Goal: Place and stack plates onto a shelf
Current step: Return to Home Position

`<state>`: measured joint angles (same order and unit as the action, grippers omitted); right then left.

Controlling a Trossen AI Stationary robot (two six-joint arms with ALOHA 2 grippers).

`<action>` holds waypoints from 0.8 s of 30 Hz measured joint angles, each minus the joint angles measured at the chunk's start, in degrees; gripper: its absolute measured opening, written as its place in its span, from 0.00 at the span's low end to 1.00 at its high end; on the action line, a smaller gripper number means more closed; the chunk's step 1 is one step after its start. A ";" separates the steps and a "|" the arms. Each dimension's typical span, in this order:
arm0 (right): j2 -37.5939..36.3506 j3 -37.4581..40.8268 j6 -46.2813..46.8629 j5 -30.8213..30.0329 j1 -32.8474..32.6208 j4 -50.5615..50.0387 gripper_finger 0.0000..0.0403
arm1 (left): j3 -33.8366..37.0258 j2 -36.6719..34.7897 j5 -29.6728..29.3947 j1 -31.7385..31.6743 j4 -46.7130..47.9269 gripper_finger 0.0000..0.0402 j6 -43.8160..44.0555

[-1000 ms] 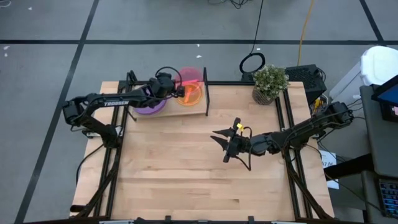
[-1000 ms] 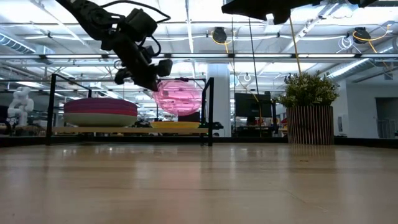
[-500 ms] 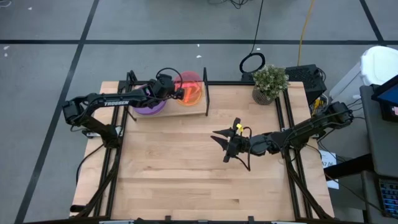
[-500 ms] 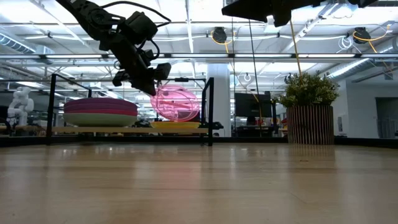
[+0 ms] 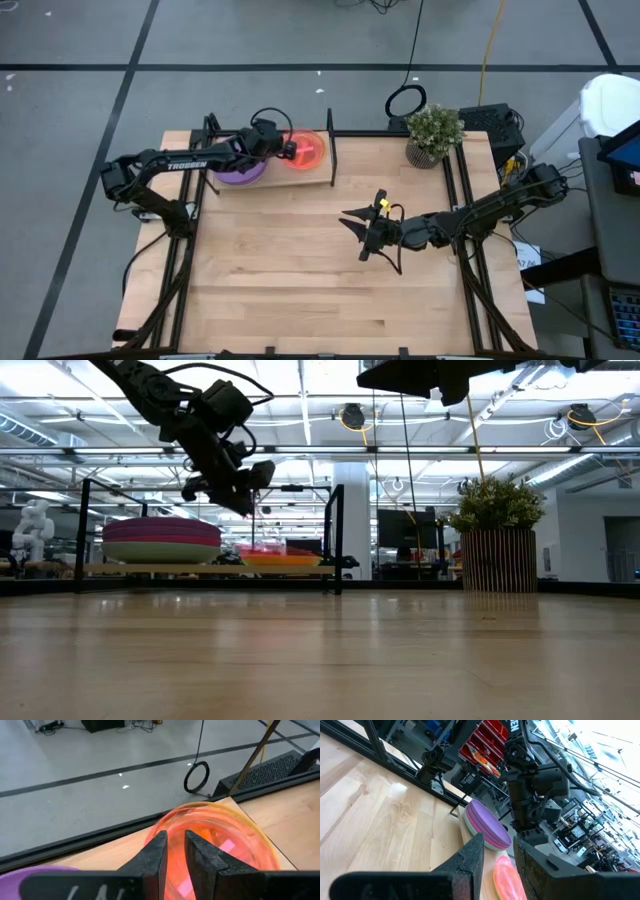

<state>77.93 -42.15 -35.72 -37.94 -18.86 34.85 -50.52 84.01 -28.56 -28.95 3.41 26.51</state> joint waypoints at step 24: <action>0.00 0.00 11.85 3.55 -0.01 -3.81 0.05 | 0.48 -19.50 -1.11 29.23 9.85 0.12 -21.47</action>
<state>77.93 -42.15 -23.86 -34.39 -18.87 31.05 -50.04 64.51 -29.66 0.28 13.26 5.03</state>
